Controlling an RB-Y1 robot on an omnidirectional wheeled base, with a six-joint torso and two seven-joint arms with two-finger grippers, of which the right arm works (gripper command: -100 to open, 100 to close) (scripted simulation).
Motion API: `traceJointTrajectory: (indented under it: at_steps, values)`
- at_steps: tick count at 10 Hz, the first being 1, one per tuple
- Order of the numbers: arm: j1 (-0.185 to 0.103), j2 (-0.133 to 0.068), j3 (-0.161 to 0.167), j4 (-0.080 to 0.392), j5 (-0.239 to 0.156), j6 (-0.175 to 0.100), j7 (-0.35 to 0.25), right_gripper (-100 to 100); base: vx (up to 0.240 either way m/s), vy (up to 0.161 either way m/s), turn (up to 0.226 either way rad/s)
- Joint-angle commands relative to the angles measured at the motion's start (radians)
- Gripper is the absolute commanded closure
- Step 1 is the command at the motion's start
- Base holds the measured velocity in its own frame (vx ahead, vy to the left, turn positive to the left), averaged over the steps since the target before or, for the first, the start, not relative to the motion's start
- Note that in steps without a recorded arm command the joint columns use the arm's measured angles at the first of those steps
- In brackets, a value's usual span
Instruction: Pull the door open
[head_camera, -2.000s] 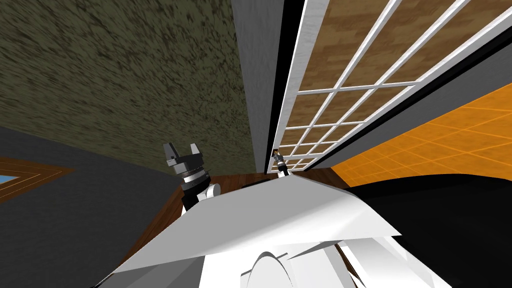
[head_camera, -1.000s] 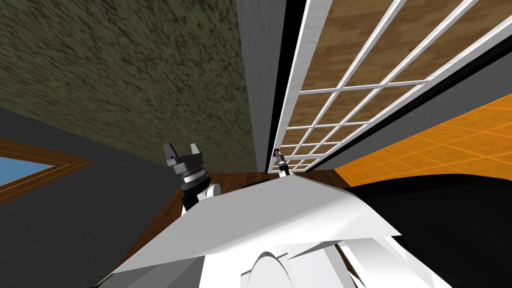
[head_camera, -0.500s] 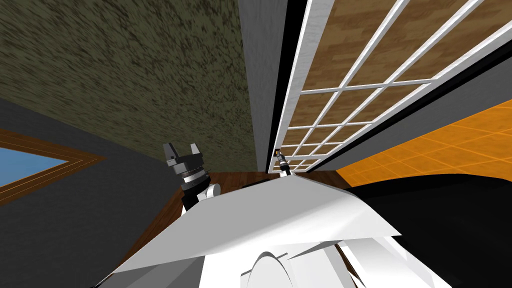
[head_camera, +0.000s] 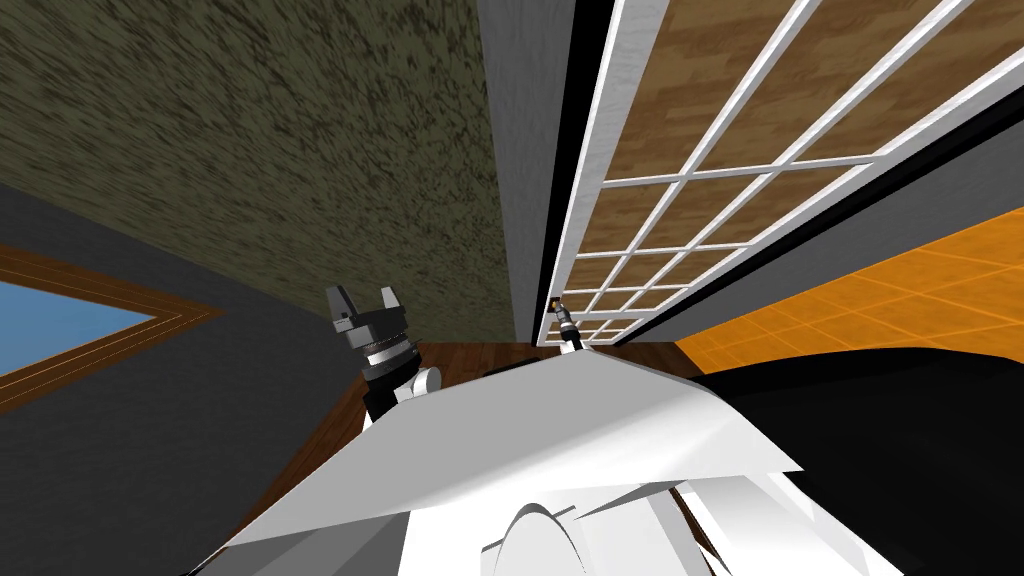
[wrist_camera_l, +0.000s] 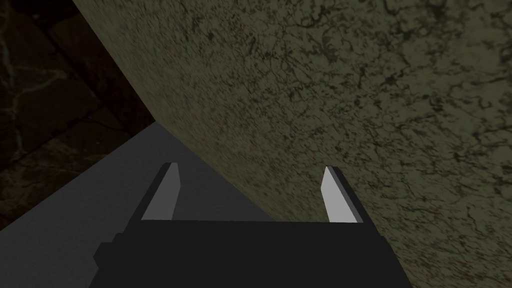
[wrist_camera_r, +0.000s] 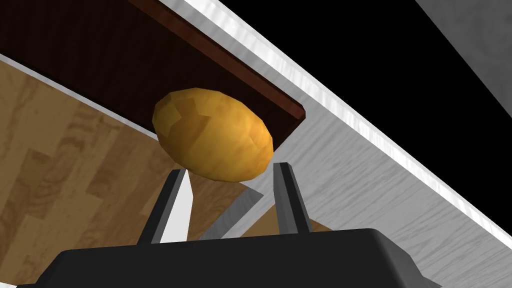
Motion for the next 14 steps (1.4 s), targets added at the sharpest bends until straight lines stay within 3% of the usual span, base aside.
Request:
traceJointTrajectory:
  at_steps: [1,2,8,11,12,13,14]
  values:
    - [-0.017,0.018,0.018,0.043,0.006,-0.02,-0.003,100,0.0,0.0,0.0]
    - [-0.017,0.018,0.018,0.043,0.006,-0.02,-0.003,100,0.0,0.0,0.0]
    - [-0.017,-0.001,0.034,0.05,-0.044,-0.022,-0.163,100,-0.03,-0.001,0.054]
    - [-0.017,-0.001,0.034,0.05,-0.044,-0.022,-0.169,100,-0.008,-0.002,0.008]
    - [-0.017,-0.005,0.039,0.052,-0.057,-0.023,-0.211,100,-0.026,0.008,0.069]
    - [-0.017,-0.005,0.039,0.052,-0.057,-0.023,-0.211,100,-0.026,0.006,0.048]
    - [-0.017,-0.005,0.039,0.028,-0.057,-0.023,-0.211,100,-0.007,-0.004,-0.019]
